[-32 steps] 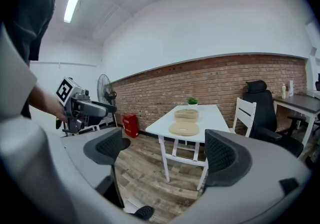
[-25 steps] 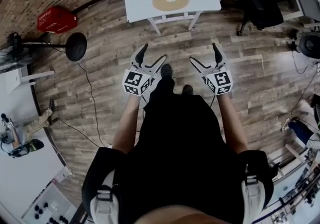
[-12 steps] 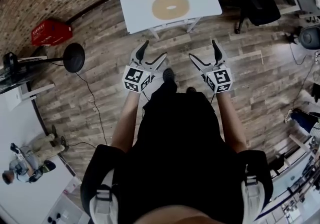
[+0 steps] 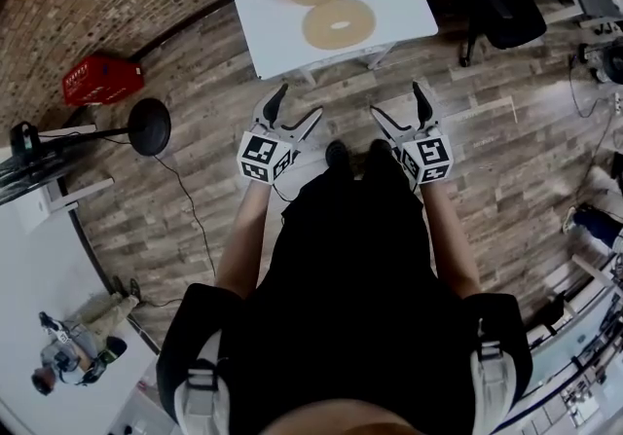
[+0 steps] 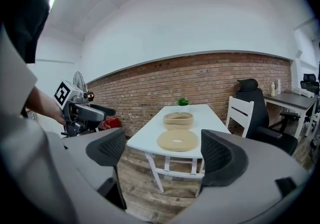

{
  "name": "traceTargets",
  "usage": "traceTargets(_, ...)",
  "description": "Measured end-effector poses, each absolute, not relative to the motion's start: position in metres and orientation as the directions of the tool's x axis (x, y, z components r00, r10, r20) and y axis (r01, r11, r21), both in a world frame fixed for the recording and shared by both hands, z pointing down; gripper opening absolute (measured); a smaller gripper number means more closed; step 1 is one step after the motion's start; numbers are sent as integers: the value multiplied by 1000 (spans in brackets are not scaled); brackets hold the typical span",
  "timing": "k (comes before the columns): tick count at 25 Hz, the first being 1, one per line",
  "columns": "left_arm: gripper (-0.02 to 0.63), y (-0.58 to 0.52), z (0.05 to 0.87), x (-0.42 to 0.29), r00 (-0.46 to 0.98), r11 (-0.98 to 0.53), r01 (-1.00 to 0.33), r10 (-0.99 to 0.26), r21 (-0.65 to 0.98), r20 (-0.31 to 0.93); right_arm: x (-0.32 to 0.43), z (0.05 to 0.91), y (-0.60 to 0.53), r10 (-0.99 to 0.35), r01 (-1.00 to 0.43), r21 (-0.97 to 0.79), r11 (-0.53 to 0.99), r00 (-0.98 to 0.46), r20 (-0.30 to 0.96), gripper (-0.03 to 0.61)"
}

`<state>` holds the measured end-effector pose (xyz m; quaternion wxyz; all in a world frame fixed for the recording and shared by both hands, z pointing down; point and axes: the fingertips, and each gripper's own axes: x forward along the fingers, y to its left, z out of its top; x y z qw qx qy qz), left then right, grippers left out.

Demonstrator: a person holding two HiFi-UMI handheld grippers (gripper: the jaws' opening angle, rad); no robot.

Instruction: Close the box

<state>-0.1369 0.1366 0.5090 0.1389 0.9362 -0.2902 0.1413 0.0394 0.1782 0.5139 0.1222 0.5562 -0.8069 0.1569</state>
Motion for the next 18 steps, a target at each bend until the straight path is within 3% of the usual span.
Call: traceTargets(18, 368, 73, 521, -132, 756, -752, -630, -536, 195, 377, 54, 530, 101, -829, -922, -135, 362, -385, 406, 443)
